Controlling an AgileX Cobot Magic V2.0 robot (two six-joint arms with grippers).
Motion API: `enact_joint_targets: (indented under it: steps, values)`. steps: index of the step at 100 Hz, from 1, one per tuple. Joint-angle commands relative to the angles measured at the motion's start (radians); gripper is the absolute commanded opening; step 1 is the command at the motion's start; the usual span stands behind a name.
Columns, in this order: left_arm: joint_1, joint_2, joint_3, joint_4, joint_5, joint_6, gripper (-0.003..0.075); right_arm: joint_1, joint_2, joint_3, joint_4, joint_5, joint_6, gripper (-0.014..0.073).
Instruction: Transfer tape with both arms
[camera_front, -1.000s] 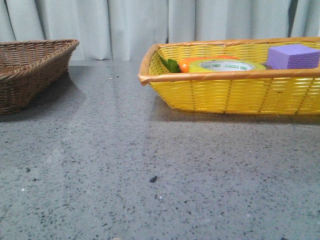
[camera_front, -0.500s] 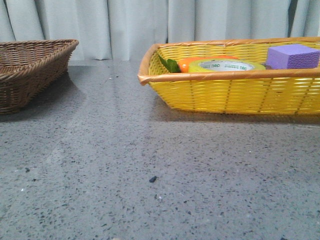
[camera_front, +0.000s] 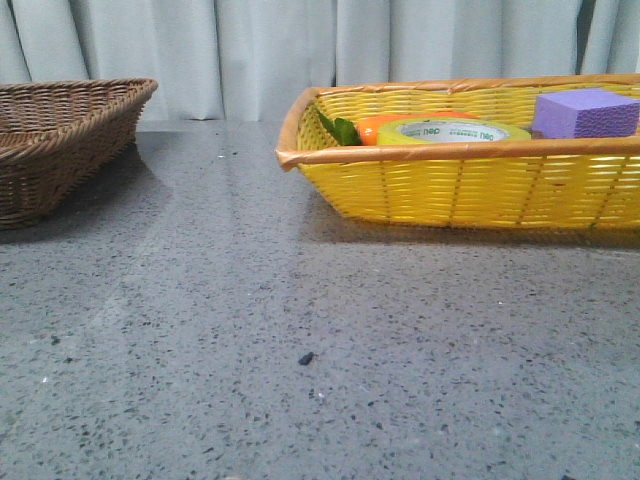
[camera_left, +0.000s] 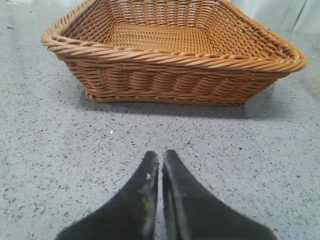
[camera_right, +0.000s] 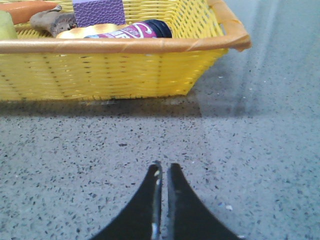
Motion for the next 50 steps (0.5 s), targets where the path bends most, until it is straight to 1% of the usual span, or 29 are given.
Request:
enact_joint_targets:
  steps: [1, 11, 21, 50]
  values:
    - [0.003, -0.029, 0.011, -0.008, -0.088, -0.007, -0.0021, -0.002, -0.019, 0.023, -0.037, -0.028, -0.006, -0.0067]
    - [0.003, -0.029, 0.011, -0.008, -0.095, -0.007, -0.0021, -0.002, -0.019, 0.023, -0.107, -0.039, -0.006, -0.0067]
    - [0.003, -0.029, 0.011, -0.035, -0.095, -0.007, -0.0021, -0.002, -0.019, 0.023, -0.109, -0.064, -0.006, -0.0067]
    - [0.003, -0.029, 0.011, -0.036, -0.101, -0.007, -0.0021, -0.002, -0.019, 0.023, -0.107, -0.129, -0.006, -0.0067]
